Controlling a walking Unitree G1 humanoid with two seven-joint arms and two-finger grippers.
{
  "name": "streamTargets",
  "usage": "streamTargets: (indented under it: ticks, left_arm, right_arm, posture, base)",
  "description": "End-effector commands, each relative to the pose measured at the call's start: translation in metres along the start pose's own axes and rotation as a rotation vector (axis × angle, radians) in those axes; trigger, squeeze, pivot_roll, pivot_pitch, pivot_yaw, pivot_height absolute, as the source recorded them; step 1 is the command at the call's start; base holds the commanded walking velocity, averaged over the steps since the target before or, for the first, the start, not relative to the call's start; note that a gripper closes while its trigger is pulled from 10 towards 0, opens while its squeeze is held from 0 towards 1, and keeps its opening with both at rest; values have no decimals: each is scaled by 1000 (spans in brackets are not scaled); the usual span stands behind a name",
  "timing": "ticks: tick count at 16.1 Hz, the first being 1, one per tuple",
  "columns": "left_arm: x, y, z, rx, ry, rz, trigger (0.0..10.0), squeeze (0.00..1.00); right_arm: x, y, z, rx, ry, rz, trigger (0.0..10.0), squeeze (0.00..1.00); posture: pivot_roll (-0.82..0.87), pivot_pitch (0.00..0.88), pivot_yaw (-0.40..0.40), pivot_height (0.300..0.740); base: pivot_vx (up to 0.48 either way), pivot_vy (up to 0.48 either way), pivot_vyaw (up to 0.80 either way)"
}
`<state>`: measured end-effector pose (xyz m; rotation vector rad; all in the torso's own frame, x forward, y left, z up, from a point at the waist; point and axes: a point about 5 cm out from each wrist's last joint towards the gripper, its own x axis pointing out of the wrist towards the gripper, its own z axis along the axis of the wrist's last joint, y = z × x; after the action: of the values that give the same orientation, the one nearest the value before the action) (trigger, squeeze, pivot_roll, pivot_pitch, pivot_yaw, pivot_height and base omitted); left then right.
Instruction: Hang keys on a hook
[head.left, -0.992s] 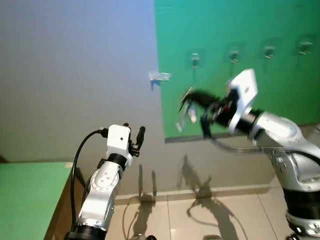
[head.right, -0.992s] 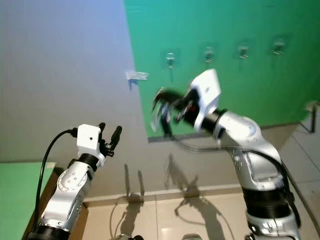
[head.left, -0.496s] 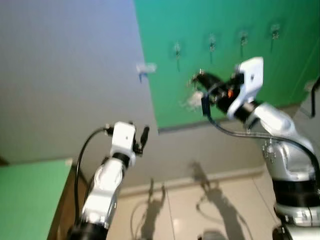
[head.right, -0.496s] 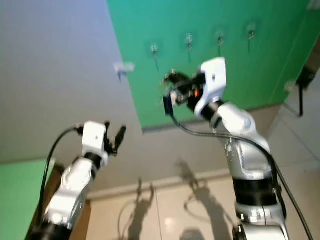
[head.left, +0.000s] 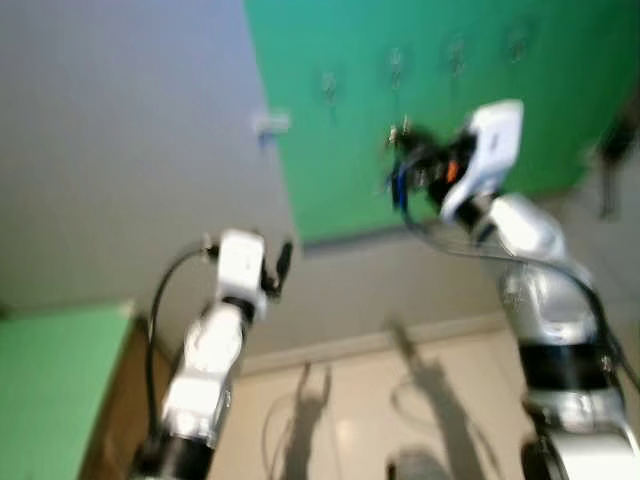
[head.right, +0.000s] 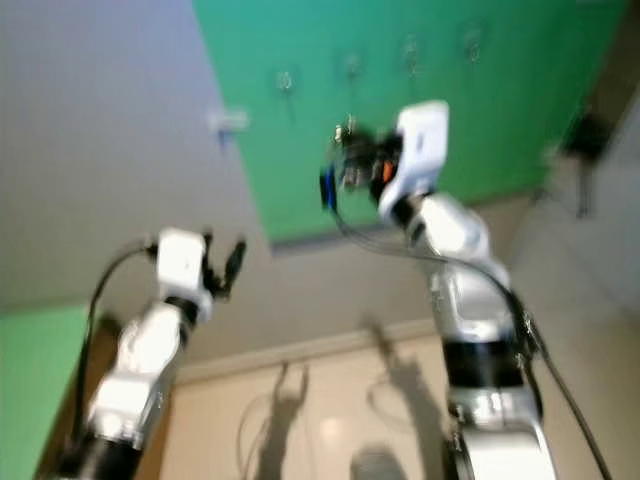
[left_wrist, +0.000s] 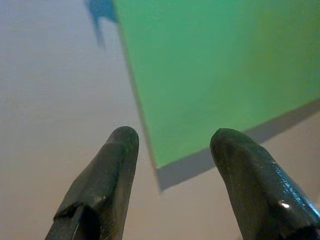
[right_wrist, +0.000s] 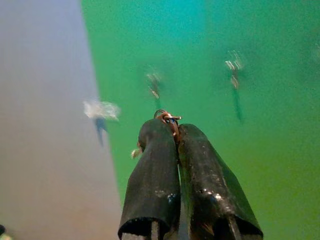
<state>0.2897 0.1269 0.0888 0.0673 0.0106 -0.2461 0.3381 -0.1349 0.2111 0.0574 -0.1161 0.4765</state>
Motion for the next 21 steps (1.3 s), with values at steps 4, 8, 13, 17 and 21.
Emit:
streamTargets:
  ticks: [4, 8, 13, 17, 21]
  left_arm:
    - [1, 8, -1, -38, 8, 70, 10000, 0]
    - [0, 4, -9, -47, 37, 84, 10000, 0]
    - [-6, -3, -25, -81, 88, 81, 10000, 0]
    - [-17, -7, -35, -118, 98, 101, 10000, 0]
    - [-13, -14, -31, -103, 72, 78, 10000, 0]
  right_arm:
    - [8, 0, 5, -10, -28, -7, 0, 0]
    - [1, -10, -8, -19, 26, -41, 0, 0]
    - [11, -6, -13, 4, 73, 34, 0, 0]
    - [17, -7, -19, 7, 105, 38, 0, 0]
    - [26, 6, -12, 10, 75, 108, 0, 0]
  posture:
    - [-241, 0, 114, 740]
    - [-233, 0, 126, 740]
    - [-218, 0, 79, 740]
    - [-212, 2, 45, 740]
    - [-197, 0, 43, 740]
  base:
    - [352, -147, 0]
    - [0, 0, 0]
    - [0, 0, 0]
    - [0, 0, 0]
    - [0, 0, 0]
